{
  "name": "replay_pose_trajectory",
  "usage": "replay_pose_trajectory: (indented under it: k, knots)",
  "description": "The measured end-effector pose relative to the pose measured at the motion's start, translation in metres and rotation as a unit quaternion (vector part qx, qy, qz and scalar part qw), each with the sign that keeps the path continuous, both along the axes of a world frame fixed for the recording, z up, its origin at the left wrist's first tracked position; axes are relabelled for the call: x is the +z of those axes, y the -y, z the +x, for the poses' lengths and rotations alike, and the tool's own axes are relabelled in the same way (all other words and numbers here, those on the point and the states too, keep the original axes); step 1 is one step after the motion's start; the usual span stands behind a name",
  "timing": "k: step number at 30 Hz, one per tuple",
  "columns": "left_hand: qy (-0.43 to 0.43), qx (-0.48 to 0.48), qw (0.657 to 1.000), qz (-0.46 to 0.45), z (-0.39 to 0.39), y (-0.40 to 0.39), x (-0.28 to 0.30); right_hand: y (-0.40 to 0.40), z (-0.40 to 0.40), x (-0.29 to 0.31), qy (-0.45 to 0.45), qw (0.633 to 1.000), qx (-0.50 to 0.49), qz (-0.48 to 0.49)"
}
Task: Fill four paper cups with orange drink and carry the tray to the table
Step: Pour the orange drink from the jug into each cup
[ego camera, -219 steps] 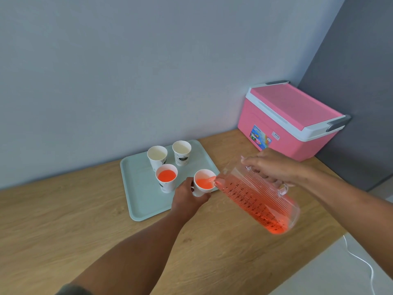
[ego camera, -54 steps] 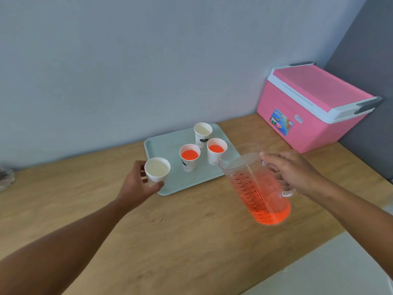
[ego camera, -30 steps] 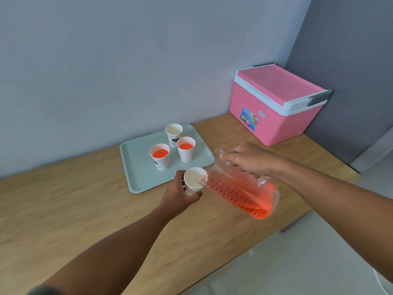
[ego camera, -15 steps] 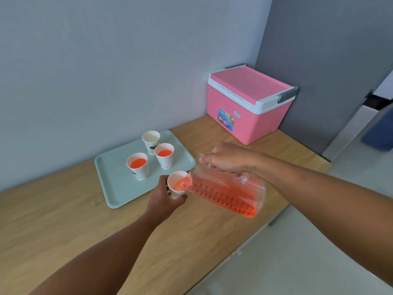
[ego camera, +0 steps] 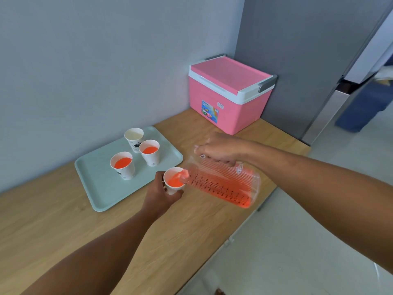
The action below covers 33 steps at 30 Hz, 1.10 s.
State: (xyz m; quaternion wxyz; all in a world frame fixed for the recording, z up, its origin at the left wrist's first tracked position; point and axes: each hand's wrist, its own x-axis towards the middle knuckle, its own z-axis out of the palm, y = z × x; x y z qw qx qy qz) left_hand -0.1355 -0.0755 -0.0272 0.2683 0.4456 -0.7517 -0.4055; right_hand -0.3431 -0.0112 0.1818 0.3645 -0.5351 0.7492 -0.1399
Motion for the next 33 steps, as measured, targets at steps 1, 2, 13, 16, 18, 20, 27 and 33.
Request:
replay_pose_trajectory:
  k: [1,2,13,16,18,20,27,33]
  knots:
    - [0.001,-0.003,1.0,-0.003,-0.001,0.001,0.001,0.0,0.0,0.0,0.004,1.0,-0.006,0.001]
    - [0.002,-0.007,1.0,-0.006,-0.003,0.001,0.002,0.0,-0.001,0.0,0.003,1.0,-0.01,0.002]
    - [-0.002,-0.026,1.0,0.003,-0.007,0.007,-0.006,-0.004,-0.006,0.003,0.004,0.999,-0.03,0.014]
    - [0.001,-0.027,1.0,0.007,-0.008,0.008,-0.006,-0.005,-0.009,0.0,0.016,0.999,-0.046,0.017]
    - [0.0,-0.029,1.0,0.008,-0.009,0.009,-0.006,-0.006,-0.01,0.0,0.033,0.997,-0.061,0.028]
    - [-0.002,-0.033,0.999,0.006,-0.01,0.009,-0.005,-0.008,-0.013,-0.002,0.052,0.995,-0.078,0.033]
    - [-0.007,-0.03,0.999,0.01,-0.01,0.01,0.002,-0.014,-0.019,-0.016,0.126,0.982,-0.137,0.04]
    - [-0.008,0.002,1.0,0.019,0.006,0.009,0.004,-0.013,-0.016,-0.027,0.198,0.966,-0.16,0.033]
